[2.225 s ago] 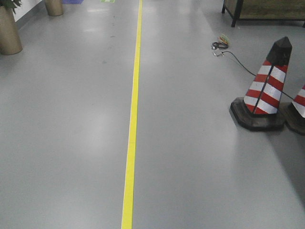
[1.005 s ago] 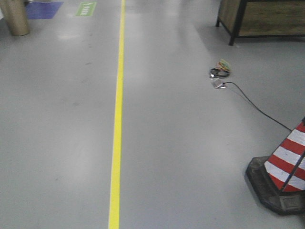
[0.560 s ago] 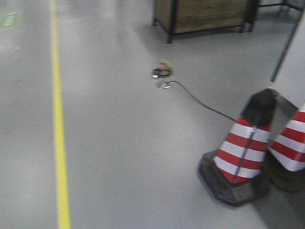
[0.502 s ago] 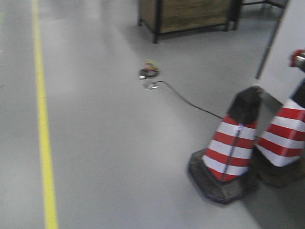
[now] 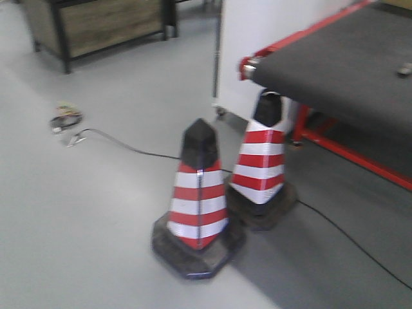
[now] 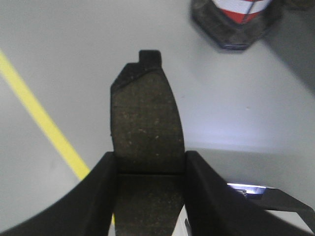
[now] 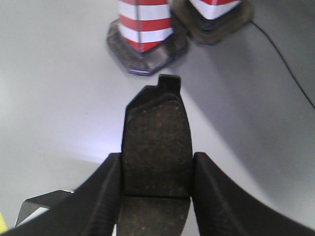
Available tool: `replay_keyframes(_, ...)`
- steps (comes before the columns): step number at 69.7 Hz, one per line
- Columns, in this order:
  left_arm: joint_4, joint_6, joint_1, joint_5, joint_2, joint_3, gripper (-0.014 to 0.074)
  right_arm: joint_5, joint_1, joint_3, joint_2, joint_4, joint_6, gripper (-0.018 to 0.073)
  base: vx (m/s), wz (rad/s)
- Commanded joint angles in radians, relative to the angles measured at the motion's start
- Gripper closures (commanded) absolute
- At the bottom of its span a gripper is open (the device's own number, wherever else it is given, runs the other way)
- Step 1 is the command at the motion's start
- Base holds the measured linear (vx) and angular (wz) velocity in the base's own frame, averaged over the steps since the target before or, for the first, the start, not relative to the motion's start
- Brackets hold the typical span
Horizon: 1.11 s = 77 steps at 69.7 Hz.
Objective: Move and align brake pads A on conveyor
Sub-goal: 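Turn toward the dark grey conveyor with two placed pads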
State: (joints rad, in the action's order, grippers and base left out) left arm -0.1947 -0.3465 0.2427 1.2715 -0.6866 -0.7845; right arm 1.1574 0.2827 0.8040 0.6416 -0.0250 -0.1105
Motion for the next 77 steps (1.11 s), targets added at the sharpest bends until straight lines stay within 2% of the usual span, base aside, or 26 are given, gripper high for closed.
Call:
replay_keyframes(1,-0.012,-0.002,-0.002,-0.023,-0.003,-0.028,0.0603,-0.057,-0.002,0.027,0.003,-0.008,0.008,0.0567,0.23,-0.86)
replay_keyframes(45,-0.012,-0.002,-0.002,-0.023,-0.003,-0.028,0.0603,-0.057,-0.002,0.027,0.003,-0.008,0.008,0.0567,0.24,-0.8)
replay_keyframes(77,-0.012,-0.002,-0.002,-0.023,-0.003,-0.028,0.0603,-0.021,-0.002,0.027,0.003,-0.007,0.008,0.0567,0.24,-0.56)
